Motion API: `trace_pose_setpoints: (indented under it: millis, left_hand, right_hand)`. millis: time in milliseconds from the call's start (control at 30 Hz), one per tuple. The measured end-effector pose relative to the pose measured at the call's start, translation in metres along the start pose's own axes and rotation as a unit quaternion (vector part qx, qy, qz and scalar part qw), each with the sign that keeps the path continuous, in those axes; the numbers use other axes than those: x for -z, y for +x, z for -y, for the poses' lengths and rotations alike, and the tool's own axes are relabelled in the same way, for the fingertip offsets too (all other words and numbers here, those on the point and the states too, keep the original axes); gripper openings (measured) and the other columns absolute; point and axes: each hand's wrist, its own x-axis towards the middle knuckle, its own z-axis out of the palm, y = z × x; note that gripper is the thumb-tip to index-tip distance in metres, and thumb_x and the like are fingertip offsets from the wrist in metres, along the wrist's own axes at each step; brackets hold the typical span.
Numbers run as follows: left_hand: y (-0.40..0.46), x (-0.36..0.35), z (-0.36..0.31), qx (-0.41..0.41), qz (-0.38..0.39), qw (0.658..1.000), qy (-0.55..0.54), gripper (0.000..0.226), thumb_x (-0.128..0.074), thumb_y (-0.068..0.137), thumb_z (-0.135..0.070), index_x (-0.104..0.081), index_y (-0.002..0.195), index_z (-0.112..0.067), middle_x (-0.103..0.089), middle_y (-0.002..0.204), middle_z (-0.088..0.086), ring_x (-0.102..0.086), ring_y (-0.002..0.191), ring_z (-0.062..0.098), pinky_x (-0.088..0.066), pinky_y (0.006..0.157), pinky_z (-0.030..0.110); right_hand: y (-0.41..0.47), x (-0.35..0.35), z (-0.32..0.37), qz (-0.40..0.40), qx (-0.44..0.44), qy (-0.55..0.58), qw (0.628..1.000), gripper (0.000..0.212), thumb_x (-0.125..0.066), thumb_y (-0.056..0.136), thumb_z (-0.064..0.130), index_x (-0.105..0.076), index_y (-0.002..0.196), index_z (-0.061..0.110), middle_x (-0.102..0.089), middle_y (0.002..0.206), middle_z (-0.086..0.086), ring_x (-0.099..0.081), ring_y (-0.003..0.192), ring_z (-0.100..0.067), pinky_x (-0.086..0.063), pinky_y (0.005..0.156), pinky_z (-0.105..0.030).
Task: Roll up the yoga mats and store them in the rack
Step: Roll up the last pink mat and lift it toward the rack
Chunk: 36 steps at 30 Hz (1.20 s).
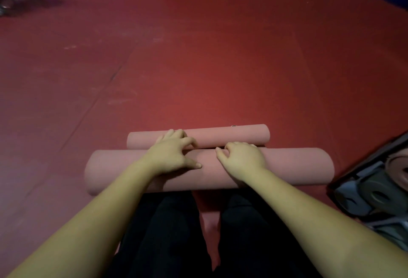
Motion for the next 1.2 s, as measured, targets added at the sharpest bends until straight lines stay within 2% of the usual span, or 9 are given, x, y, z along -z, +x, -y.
trace_pose_setpoints:
  millis: [67,167,267,400,667,867,1000,1100,1200]
  left_hand:
    - [-0.016,-0.024,-0.006,-0.002,-0.121,0.989,0.089,0.058,-0.046,0.086,-0.068,-0.057,0.129,-0.031,-0.052,0.119,0.0,-0.046,0.113,0.025,-0.038,0.093,0.041]
    - [-0.037,-0.055,-0.007,-0.036,-0.194,0.964,0.181,0.086,-0.045,0.074,-0.076,-0.059,0.132,-0.015,-0.06,0.122,0.012,-0.057,0.11,0.036,-0.043,0.096,0.054]
    - [-0.037,-0.057,-0.007,0.004,-0.112,0.963,0.245,0.119,-0.068,0.049,-0.082,-0.043,0.146,-0.017,-0.052,0.138,0.017,-0.049,0.124,0.041,-0.034,0.103,0.063]
    - [-0.032,-0.044,-0.014,0.024,-0.085,0.959,0.268,0.113,-0.07,0.069,-0.067,-0.011,0.154,-0.023,-0.029,0.153,0.016,-0.034,0.132,0.038,-0.024,0.108,0.056]
    - [-0.045,-0.027,-0.022,-0.008,-0.067,0.968,0.242,0.106,-0.064,0.069,-0.071,-0.016,0.152,-0.025,-0.039,0.143,0.009,-0.04,0.125,0.032,-0.03,0.104,0.053]
    - [-0.061,-0.007,-0.025,-0.019,0.013,0.987,0.157,0.108,-0.069,0.057,-0.079,-0.028,0.146,-0.033,-0.05,0.139,0.0,-0.046,0.125,0.028,-0.041,0.101,0.046]
    - [-0.06,-0.006,-0.024,-0.005,0.079,0.991,0.108,0.103,-0.074,0.052,-0.076,-0.038,0.139,-0.033,-0.055,0.134,0.001,-0.05,0.12,0.028,-0.045,0.097,0.041]
    - [-0.048,0.0,-0.022,0.011,0.122,0.991,0.049,0.098,-0.079,0.052,-0.07,-0.043,0.135,-0.032,-0.06,0.126,0.001,-0.055,0.112,0.026,-0.048,0.092,0.038]
    - [-0.034,0.008,-0.016,0.026,0.178,0.983,-0.033,0.106,-0.085,0.054,-0.062,-0.038,0.145,-0.033,-0.058,0.134,-0.005,-0.056,0.116,0.02,-0.046,0.097,0.032]
  right_hand:
    - [0.007,0.003,-0.001,0.024,-0.013,0.015,1.0,0.055,-0.028,0.097,0.058,-0.066,0.098,0.018,-0.069,0.108,-0.007,-0.062,0.1,-0.032,-0.041,0.078,-0.036]
    - [0.017,0.007,0.001,0.06,-0.02,0.024,0.998,0.06,-0.026,0.095,0.062,-0.067,0.106,0.019,-0.068,0.113,-0.008,-0.062,0.104,-0.032,-0.044,0.077,-0.036]
    - [0.022,0.006,0.003,0.076,-0.023,0.029,0.996,0.064,-0.026,0.094,0.064,-0.067,0.114,0.019,-0.067,0.12,-0.008,-0.061,0.109,-0.032,-0.047,0.083,-0.036]
    - [0.026,0.012,0.006,0.091,-0.026,0.036,0.995,0.067,-0.025,0.095,0.063,-0.066,0.122,0.018,-0.064,0.126,-0.01,-0.059,0.114,-0.032,-0.047,0.088,-0.037]
    - [0.011,0.026,0.004,0.107,-0.025,0.02,0.994,0.067,-0.026,0.096,0.06,-0.066,0.121,0.012,-0.063,0.127,-0.016,-0.059,0.114,-0.034,-0.047,0.091,-0.039]
    - [0.006,0.05,0.009,0.246,-0.014,0.047,0.968,0.061,-0.026,0.101,0.052,-0.054,0.139,0.013,-0.045,0.149,-0.014,-0.045,0.132,-0.032,-0.034,0.106,-0.039]
    - [0.007,0.041,0.011,0.308,-0.026,0.054,0.949,0.06,-0.03,0.098,0.053,-0.056,0.137,0.016,-0.046,0.149,-0.012,-0.046,0.131,-0.03,-0.033,0.105,-0.04]
    - [0.011,0.035,0.009,0.265,-0.005,0.057,0.963,0.055,-0.031,0.101,0.049,-0.06,0.132,0.014,-0.053,0.143,-0.012,-0.05,0.125,-0.029,-0.038,0.101,-0.037]
    - [0.011,0.029,0.003,0.148,0.021,0.069,0.986,0.044,-0.033,0.102,0.045,-0.064,0.111,0.014,-0.06,0.127,-0.011,-0.055,0.113,-0.03,-0.043,0.088,-0.037]
